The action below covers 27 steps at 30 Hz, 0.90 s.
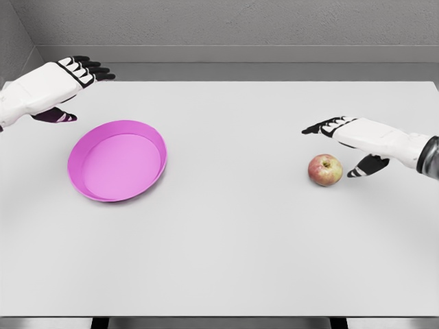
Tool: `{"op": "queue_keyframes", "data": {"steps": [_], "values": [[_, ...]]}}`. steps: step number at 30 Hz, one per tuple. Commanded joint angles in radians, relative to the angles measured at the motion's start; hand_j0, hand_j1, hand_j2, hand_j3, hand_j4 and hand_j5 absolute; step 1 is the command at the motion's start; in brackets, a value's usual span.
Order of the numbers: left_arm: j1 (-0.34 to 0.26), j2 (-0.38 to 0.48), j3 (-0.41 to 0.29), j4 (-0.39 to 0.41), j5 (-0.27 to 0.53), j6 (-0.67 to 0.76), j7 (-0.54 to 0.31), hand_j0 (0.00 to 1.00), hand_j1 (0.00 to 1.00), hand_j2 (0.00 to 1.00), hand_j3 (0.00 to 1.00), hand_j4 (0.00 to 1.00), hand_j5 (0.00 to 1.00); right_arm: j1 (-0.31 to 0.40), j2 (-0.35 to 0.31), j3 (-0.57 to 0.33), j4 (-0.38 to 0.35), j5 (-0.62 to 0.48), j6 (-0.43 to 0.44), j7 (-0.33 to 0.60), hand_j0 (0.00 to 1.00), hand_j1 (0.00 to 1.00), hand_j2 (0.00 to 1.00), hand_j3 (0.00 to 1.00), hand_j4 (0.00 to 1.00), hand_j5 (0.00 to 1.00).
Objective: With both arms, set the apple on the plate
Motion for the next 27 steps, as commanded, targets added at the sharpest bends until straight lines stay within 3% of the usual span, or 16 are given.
{"op": "queue_keyframes", "data": {"steps": [1, 8, 10, 15, 27], "values": [[0.000, 0.002, 0.001, 0.000, 0.003, 0.000, 0.002, 1.00, 1.00, 1.00, 1.00, 1.00, 1.00, 0.000, 0.023, 0.056, 0.001, -0.002, 0.008, 0.045, 1.00, 1.00, 1.00, 1.00, 1.00, 1.00], [0.000, 0.000, 0.001, 0.000, 0.003, 0.000, 0.001, 1.00, 1.00, 1.00, 1.00, 1.00, 1.00, -0.021, 0.023, 0.058, 0.011, -0.004, 0.056, 0.063, 1.00, 1.00, 1.00, 1.00, 1.00, 1.00], [0.000, 0.000, 0.001, 0.000, 0.003, 0.000, 0.000, 1.00, 1.00, 1.00, 1.00, 1.00, 1.00, -0.041, 0.023, 0.059, 0.011, -0.005, 0.143, 0.068, 1.00, 1.00, 1.00, 1.00, 1.00, 1.00], [0.000, 0.000, 0.001, 0.000, 0.003, 0.000, 0.000, 1.00, 1.00, 1.00, 1.00, 1.00, 1.00, -0.054, 0.031, 0.070, 0.013, -0.005, 0.209, 0.091, 1.00, 1.00, 1.00, 1.00, 1.00, 1.00], [0.000, 0.002, 0.001, 0.008, 0.000, 0.000, 0.000, 1.00, 1.00, 1.00, 1.00, 1.00, 1.00, -0.055, 0.043, 0.122, 0.010, -0.005, 0.243, 0.088, 1.00, 1.00, 1.00, 1.00, 1.00, 1.00]]}}
